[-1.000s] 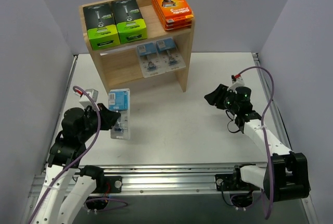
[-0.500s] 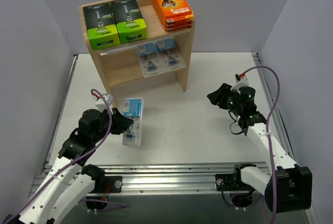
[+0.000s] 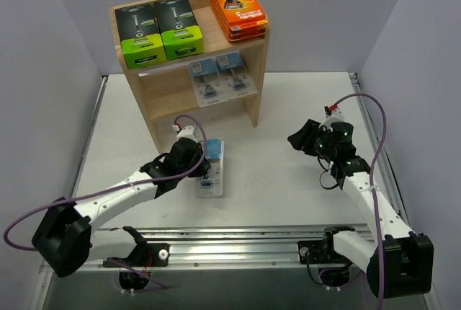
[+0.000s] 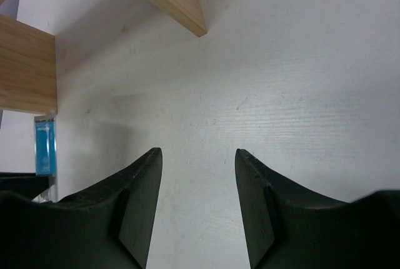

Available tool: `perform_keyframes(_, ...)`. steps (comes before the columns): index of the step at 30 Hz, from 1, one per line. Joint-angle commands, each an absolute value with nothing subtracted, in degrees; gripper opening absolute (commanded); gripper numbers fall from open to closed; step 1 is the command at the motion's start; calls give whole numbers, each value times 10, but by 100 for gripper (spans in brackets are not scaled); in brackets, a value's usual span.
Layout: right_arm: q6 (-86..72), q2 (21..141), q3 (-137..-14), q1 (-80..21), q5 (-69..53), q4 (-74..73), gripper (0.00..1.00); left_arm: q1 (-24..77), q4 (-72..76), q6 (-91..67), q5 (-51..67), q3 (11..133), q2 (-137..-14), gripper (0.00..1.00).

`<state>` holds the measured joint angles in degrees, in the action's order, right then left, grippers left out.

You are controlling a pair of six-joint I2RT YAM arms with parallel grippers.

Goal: Place and organize the shaving razors onto the shelf

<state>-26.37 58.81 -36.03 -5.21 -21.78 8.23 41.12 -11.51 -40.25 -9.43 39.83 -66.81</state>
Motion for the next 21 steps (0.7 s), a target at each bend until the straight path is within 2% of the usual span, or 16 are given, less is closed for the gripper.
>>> perform_keyframes(1,-250,569,-367,-48,-228,77,46,430,-26,-439,-150,460,-724,2)
perform_keyframes(6,-250,563,-361,-48,-229,76,46,440,-10,-480,-175,516,-817,3)
perform_keyframes(7,-250,564,-361,-48,-230,76,47,445,-10,-485,-178,526,-830,7)
perform_keyframes(8,-250,564,-360,-48,-230,76,46,449,-10,-490,-180,546,-844,16)
perform_keyframes(9,-249,564,-360,-48,-231,76,46,452,-10,-492,-181,554,-866,26)
perform_keyframes(10,-248,563,-361,-48,-231,75,46,455,9,-493,-182,562,-874,44)
perform_keyframes(11,-247,563,-362,-48,-230,75,47,464,11,-491,-185,569,-883,50)
perform_keyframes(13,-248,563,-362,-48,-230,75,47,473,11,-486,-192,584,-898,73)
perform_keyframes(16,-250,561,-359,-48,-230,77,48,486,12,-475,-207,586,-900,80)
perform_keyframes(17,-251,561,-358,-48,-230,78,48,488,13,-473,-207,585,-899,85)
perform_keyframes(21,-255,559,-352,-48,-230,83,48,499,20,-444,-193,574,-884,89)
